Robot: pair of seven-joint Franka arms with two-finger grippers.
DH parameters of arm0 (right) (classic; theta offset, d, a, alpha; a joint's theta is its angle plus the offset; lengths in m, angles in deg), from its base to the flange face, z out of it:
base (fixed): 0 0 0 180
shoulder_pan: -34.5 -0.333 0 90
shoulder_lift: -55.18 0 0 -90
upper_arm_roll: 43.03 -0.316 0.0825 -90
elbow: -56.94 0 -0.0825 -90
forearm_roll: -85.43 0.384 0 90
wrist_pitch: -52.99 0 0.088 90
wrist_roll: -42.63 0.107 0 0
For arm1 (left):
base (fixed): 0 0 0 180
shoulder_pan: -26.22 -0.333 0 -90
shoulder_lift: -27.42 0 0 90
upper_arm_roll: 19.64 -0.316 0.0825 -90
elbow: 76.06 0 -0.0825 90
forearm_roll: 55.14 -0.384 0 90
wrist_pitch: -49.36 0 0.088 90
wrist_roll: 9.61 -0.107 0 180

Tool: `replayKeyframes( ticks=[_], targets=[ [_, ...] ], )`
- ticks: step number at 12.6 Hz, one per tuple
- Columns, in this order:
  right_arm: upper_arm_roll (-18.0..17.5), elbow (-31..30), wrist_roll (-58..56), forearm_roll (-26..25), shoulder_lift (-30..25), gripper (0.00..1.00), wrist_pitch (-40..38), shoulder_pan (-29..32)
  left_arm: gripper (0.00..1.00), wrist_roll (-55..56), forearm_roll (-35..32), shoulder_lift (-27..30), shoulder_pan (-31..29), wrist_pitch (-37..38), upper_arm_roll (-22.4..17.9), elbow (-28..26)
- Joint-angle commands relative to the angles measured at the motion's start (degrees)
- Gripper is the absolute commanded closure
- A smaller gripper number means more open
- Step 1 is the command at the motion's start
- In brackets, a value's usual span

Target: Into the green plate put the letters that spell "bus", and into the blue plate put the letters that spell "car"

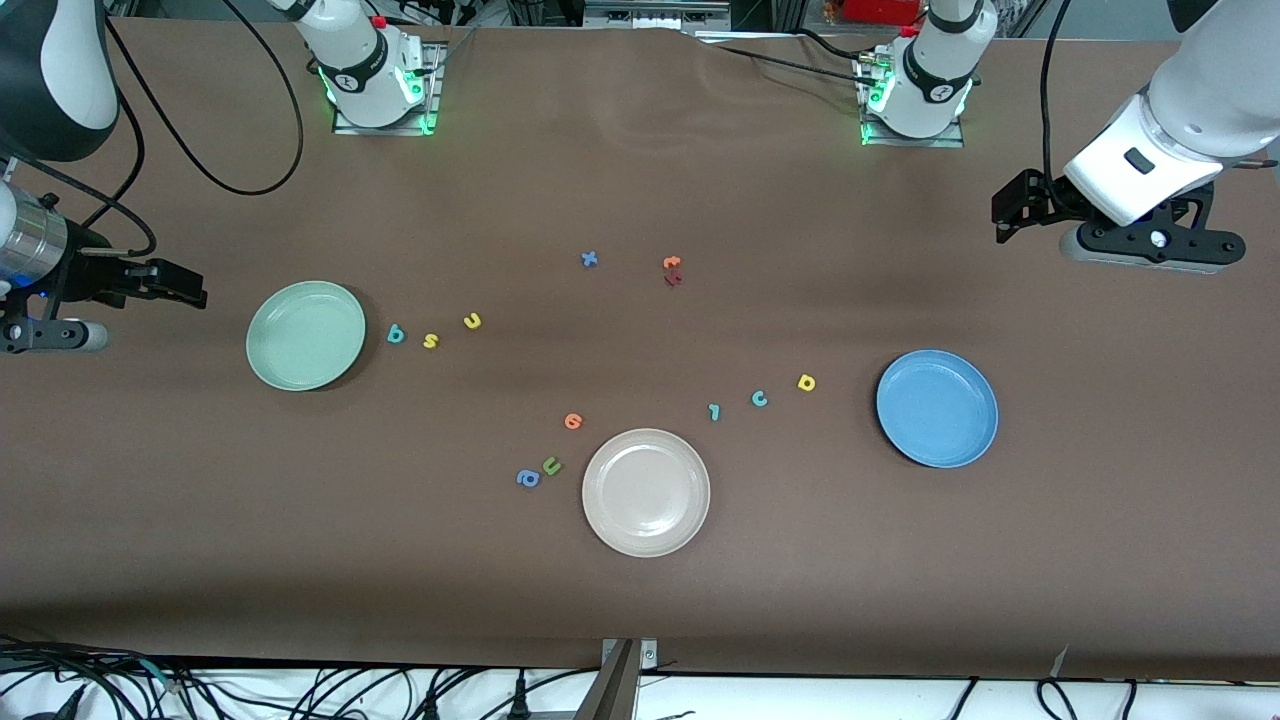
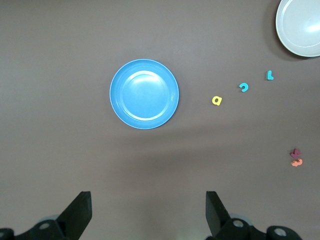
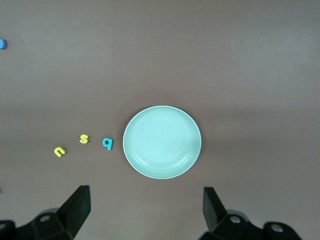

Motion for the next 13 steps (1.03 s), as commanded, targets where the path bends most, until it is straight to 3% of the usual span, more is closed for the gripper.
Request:
replayKeyframes(
  ticks=[1, 13],
  targets=[
    [-0.1, -0.4, 0.7, 0.1, -1.0, 0.01, -0.4, 0.1, 0.0, 0.3, -0.7, -0.3, 0.0, 0.5, 0.3, 1.1],
    [-0.1, -1.0, 0.7, -0.1, -1.2, 0.01, -0.4, 0.1, 0.0, 0.3, -0.7, -0.3, -0.1, 0.5, 0.3, 1.1]
  ],
)
